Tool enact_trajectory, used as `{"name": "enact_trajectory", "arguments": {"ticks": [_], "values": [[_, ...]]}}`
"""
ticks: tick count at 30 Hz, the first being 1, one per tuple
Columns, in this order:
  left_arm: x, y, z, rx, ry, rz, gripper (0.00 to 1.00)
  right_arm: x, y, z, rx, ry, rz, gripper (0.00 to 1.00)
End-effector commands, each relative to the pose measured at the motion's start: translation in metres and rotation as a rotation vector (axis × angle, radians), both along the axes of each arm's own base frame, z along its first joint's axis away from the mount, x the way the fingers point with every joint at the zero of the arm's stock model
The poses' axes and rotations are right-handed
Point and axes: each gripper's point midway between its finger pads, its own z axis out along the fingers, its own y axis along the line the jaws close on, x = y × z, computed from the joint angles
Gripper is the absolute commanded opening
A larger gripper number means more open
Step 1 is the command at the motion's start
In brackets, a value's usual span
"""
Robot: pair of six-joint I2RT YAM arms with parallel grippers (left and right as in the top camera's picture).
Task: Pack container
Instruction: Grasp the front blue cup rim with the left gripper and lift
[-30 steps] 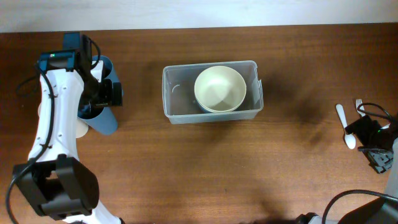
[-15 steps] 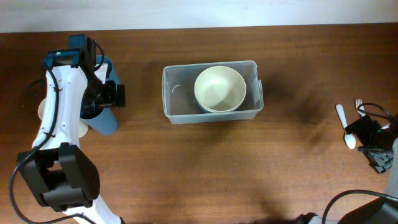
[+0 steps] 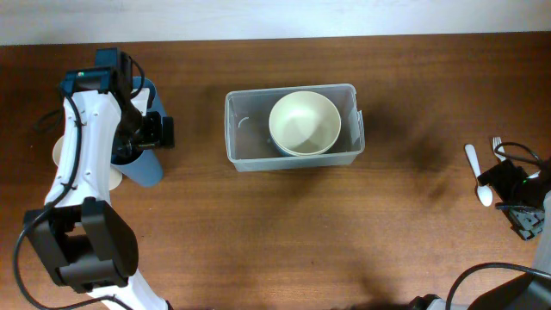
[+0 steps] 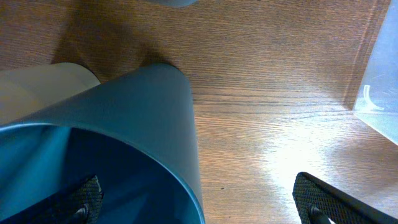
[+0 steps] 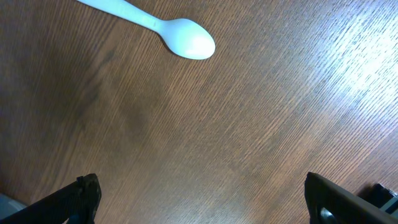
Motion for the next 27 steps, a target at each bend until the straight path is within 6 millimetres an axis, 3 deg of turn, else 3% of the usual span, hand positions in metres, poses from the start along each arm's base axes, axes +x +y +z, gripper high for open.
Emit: {"name": "enact_trajectory", "arguments": {"ticks": [1,18,27], "values": [[-0.005,0.002,-0.008,0.011,0.032,0.004,1.00,0.000,0.000,0.000,0.002,-0.003,-0.010,0.99],[-0.012,0.001,-0.020,0.008,0.063,-0.006,1.00,0.000,0.000,0.000,0.002,-0.003,-0.010,0.99],[-0.011,0.001,-0.020,0.008,0.058,-0.009,0.92,0.000,0.000,0.000,0.002,-0.003,-0.010,0.99]]}}
